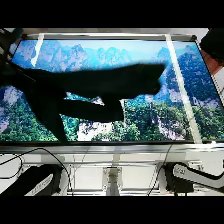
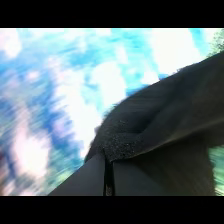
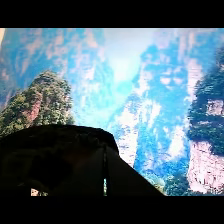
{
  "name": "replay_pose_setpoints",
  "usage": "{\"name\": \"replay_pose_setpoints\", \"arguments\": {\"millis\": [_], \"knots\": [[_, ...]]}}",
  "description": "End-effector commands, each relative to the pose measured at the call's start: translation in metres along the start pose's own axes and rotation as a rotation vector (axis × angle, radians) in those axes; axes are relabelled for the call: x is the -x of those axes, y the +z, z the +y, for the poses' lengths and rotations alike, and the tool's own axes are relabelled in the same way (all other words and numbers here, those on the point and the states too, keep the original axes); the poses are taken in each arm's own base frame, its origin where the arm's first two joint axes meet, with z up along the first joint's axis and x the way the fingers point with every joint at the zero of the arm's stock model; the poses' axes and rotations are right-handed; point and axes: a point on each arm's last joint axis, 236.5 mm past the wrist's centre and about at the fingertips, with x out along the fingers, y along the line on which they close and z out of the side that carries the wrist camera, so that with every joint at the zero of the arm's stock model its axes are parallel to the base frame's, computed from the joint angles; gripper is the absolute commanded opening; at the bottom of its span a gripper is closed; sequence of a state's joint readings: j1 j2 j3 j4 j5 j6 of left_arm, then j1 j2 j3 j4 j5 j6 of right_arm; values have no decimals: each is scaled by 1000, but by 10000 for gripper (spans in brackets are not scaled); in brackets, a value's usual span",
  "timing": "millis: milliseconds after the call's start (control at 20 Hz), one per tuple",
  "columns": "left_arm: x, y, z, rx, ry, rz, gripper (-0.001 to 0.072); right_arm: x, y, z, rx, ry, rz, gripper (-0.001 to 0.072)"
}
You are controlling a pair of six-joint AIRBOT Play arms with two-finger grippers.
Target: Fold the clothes and pants, and hang the long-sleeved shirts on hangers.
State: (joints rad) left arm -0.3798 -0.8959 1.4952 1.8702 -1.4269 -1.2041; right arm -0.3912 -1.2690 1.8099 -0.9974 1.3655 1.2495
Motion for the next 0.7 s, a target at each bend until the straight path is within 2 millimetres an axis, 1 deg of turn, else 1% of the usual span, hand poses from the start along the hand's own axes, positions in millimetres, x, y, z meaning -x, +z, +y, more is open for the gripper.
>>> {"name": "replay_pose_setpoints", "arguments": {"millis": [0,100,200,250,300,350,400,450,500,550,600,650], "knots": [[12,1,-27,-146,-40,10,24,30,4,9,27,-46,-39,17],[15,12,-32,-150,-27,-25,24,32,-9,16,34,-22,16,19],[13,13,-35,-158,-31,-23,24,23,-26,31,112,54,76,25],[11,13,-35,-159,-30,-18,24,13,-33,42,179,97,96,64],[10,13,-35,-161,-28,-16,24,1,-43,52,248,139,127,148],[10,14,-35,-161,-29,-15,24,-16,-59,64,330,193,174,194],[10,14,-35,-161,-28,-15,24,-33,-78,77,402,251,230,211],[10,13,-34,-161,-24,-14,24,-53,-102,90,479,317,294,211],[10,13,-32,-162,-16,-11,24,-74,-130,101,540,370,371,213],[10,12,-28,-163,-3,-7,24,-93,-158,106,589,400,453,245],[9,11,-25,-160,9,-1,24,-113,-189,106,616,405,551,402],[8,9,-21,-145,16,7,24,-125,-219,106,617,411,646,473]]}}
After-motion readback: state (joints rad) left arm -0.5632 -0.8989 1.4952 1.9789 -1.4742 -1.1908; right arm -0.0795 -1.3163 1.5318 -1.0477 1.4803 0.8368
